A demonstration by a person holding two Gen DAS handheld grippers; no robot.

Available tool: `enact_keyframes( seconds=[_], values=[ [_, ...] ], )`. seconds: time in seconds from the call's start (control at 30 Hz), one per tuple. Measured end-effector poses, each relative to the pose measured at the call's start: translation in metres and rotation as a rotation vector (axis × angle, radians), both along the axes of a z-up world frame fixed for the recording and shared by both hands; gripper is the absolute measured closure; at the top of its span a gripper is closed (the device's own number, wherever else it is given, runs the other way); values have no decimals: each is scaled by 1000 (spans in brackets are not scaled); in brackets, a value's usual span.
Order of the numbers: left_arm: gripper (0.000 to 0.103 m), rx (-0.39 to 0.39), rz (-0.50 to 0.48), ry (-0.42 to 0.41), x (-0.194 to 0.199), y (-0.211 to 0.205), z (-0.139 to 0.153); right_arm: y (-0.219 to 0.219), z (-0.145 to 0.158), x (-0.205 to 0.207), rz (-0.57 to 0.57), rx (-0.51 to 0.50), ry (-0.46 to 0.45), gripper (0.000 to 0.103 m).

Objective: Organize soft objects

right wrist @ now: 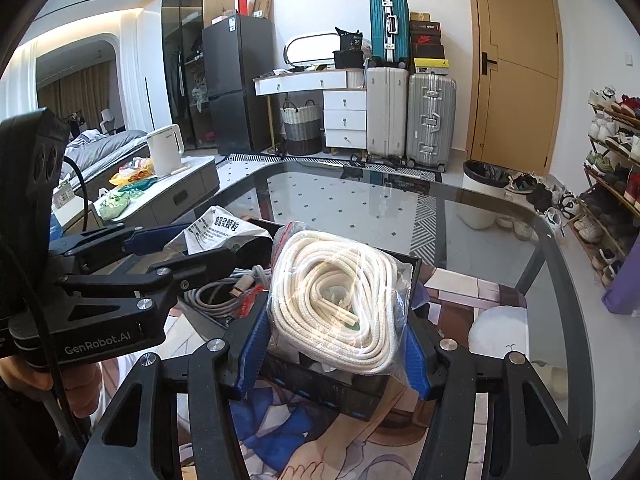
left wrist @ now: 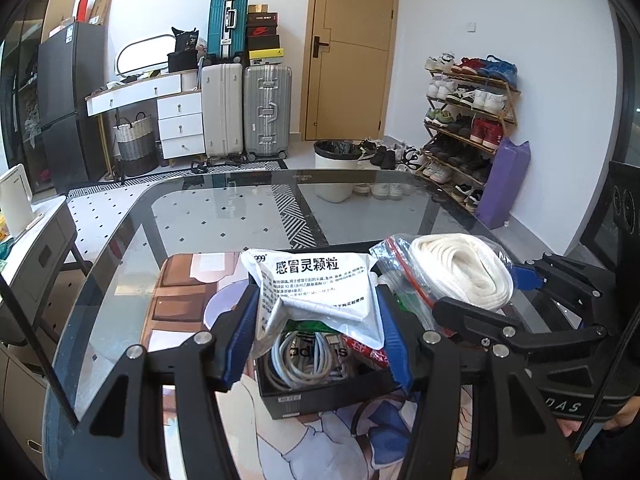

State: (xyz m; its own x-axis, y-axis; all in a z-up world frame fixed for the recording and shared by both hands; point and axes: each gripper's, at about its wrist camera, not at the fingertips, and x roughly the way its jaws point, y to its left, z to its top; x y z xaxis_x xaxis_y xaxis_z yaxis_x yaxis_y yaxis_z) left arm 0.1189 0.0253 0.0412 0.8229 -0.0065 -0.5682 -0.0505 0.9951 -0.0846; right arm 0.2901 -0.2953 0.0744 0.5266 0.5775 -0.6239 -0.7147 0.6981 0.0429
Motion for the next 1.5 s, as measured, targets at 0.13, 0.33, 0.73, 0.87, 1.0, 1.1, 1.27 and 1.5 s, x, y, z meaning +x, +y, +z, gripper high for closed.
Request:
enact_keyframes(
  seconds=[0.13, 0.33, 0.73, 0.87, 1.0, 1.1, 1.27, 1.5],
  values=[
    [47, 3, 7, 11, 7, 1, -5, 3, -5, 8, -3, -8, 10, 44],
    [45, 8, 12, 30, 12, -2, -11, 9, -11, 15, -1, -22, 11, 44],
    [11, 36, 5, 8, 0, 0, -2, -6, -6, 6, -12, -9, -69, 9],
    [0, 53, 8, -7, -10, 2, 0, -17, -5, -1, -23, 20, -94, 1],
    [0, 75, 17, -29, -20, 3, 1, -29, -4, -11, -10, 66, -122, 1],
    [0, 93, 36, -39, -26, 3, 1, -35, -4, -20, 6, 101, -125, 1],
    [0, 117, 44, -64, -40, 4, -5, -41, -8, -36, 25, 120, -138, 1],
    [0, 100, 41, -63, -49, 8, -12, -41, -12, -50, 44, 155, -134, 1]
  ],
)
